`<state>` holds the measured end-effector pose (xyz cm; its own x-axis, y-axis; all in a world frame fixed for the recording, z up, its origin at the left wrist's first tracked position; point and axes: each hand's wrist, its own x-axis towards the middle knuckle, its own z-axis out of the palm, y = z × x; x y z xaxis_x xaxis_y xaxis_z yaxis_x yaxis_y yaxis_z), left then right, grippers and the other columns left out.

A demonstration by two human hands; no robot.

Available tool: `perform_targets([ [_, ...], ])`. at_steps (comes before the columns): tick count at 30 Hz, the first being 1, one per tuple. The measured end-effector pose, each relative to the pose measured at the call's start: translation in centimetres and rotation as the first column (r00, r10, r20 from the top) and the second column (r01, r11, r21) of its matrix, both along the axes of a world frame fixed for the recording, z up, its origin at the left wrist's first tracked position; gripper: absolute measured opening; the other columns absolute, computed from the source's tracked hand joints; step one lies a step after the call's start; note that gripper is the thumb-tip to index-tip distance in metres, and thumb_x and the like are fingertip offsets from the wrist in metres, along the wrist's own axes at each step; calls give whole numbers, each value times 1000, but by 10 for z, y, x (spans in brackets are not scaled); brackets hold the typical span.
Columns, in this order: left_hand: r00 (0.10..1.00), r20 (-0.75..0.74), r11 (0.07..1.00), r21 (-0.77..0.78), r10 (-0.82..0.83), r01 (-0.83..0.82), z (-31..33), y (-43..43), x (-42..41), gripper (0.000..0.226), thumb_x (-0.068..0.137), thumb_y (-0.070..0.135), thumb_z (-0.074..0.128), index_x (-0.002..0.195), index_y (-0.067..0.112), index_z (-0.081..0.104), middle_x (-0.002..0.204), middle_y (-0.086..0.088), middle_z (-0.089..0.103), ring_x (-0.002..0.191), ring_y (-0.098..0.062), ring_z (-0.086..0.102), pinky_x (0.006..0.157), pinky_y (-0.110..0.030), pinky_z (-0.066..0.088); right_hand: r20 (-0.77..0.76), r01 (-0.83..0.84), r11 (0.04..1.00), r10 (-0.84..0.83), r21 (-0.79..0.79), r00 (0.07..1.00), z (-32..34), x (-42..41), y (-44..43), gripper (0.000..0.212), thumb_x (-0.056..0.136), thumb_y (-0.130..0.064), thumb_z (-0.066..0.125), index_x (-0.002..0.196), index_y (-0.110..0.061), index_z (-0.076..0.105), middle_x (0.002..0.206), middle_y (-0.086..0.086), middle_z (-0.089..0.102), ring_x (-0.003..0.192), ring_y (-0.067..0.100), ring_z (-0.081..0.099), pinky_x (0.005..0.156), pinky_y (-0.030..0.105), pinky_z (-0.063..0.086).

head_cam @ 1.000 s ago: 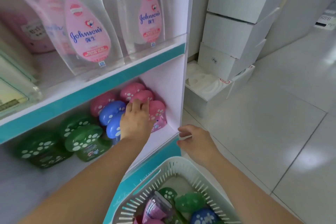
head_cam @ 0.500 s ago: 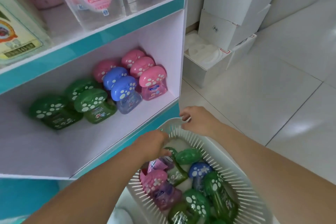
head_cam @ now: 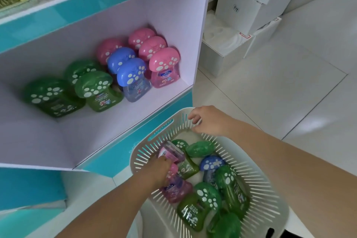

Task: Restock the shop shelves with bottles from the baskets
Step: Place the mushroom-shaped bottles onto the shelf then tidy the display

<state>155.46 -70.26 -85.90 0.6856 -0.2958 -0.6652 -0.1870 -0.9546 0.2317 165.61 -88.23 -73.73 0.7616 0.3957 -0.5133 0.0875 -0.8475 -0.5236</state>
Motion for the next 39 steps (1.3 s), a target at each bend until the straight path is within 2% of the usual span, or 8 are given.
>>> perform_targets([
  [3,999,-39,1000,-19,23,-24,-7,1,-1,65,84,37,64,140,24,34,136,-7,47,120,-25,48,101,-36,43,-17,-9,1000,8,-3,1000,-7,-1,0,43,84,-9,65,126,-14,56,117,3,63,93,12,57,85,22,47],
  [7,999,-8,993,107,-43,44,-10,-2,-6,72,85,26,62,146,20,23,146,-11,34,130,-34,38,105,-44,39,-36,5,1000,-5,4,999,-9,-3,2,41,83,-8,66,123,-14,58,115,1,64,87,9,55,77,18,43],
  [11,998,-70,994,105,-10,17,-3,-16,-9,63,88,24,58,142,10,29,144,-17,29,119,-34,48,97,-41,43,-32,7,1000,-7,-5,999,-8,-4,3,41,83,-9,67,123,-15,58,115,0,64,87,9,55,77,19,43],
  [17,988,-146,999,20,49,-46,7,-23,-8,55,87,15,59,136,8,35,126,-15,55,113,-30,55,94,-35,44,-32,-27,998,25,-48,999,-8,-9,4,41,84,-8,63,124,-16,57,116,0,64,90,10,56,79,18,42],
  [23,997,48,998,-16,-53,53,40,-15,6,54,85,34,59,132,21,36,115,-7,61,100,-23,58,86,-34,49,-26,-43,999,42,-34,999,0,-4,-1,45,84,-8,64,127,-16,55,120,2,62,93,11,56,82,20,45],
  [26,993,112,993,-118,38,-25,72,-3,24,52,85,39,58,131,26,36,117,-2,58,94,-17,55,81,-28,45,-9,-7,1000,7,-11,1000,7,3,-9,48,83,-10,66,129,-16,54,122,2,61,97,13,59,87,23,47],
  [34,913,306,934,-314,268,-169,162,22,86,51,83,49,60,126,30,40,114,1,59,98,-17,58,89,-34,48,55,82,995,-85,51,995,25,18,-14,56,85,-14,64,138,-15,44,129,3,58,109,14,59,89,19,43],
  [39,871,410,952,-245,271,-182,192,15,121,63,87,48,56,140,28,30,124,-4,55,111,-23,53,96,-31,42,57,107,992,-110,64,992,23,21,-8,59,85,-10,61,140,-17,41,130,1,57,112,14,57,91,20,42],
])
